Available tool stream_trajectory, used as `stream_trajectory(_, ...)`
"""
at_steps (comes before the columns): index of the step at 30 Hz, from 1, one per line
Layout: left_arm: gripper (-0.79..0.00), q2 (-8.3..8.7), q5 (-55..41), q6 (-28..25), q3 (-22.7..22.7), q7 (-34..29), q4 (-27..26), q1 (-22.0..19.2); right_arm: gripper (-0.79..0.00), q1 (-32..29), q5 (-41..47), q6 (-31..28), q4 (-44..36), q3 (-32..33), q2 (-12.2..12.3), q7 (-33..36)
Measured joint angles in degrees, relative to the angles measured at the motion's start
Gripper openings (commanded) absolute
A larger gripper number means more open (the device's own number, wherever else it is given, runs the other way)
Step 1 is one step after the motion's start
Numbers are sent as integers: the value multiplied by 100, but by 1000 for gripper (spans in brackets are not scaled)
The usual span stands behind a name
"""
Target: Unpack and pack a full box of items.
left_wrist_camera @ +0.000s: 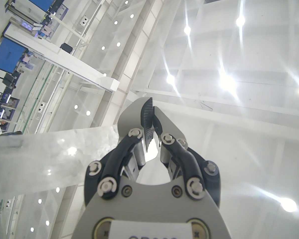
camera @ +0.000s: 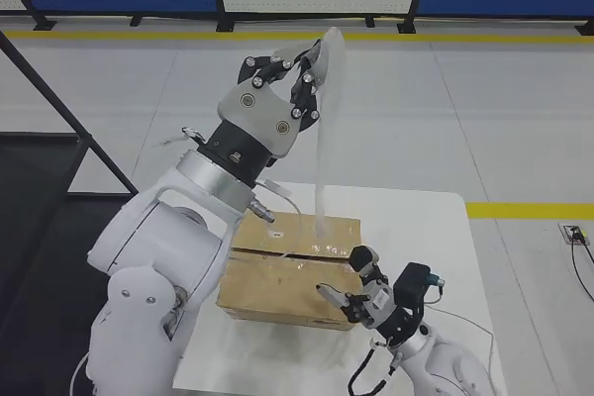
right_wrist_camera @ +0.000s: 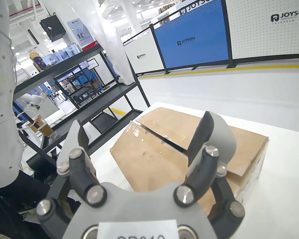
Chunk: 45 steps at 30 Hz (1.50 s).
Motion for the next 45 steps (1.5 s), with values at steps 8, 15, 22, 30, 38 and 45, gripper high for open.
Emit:
stream_trajectory(8,-785,-33,33,-45,96,37,24,-36,0,25,1136,-119,183,-22,-80,-658)
stream_trajectory(15,-785,-70,29,-157,182,72,27,-40,0,76,443,367,145,-355,-190,-1658)
stream_trajectory(22,-785,-106,28,-224,248,76,40,-66,0,111,-945,947,192,-886,-298,-2638)
stream_trajectory(30,-785,-111,39,-123,238,105,-5,-39,0,168,-1026,1267,274,-958,-339,-2595)
stream_trajectory(38,-785,-109,127,-161,252,-41,-56,107,0,381,-1038,1544,434,-1030,-420,-2637)
stream_trajectory(45,-785,-131,153,-185,237,-89,-107,153,-757,637,-1340,1956,677,-1313,-543,-2795)
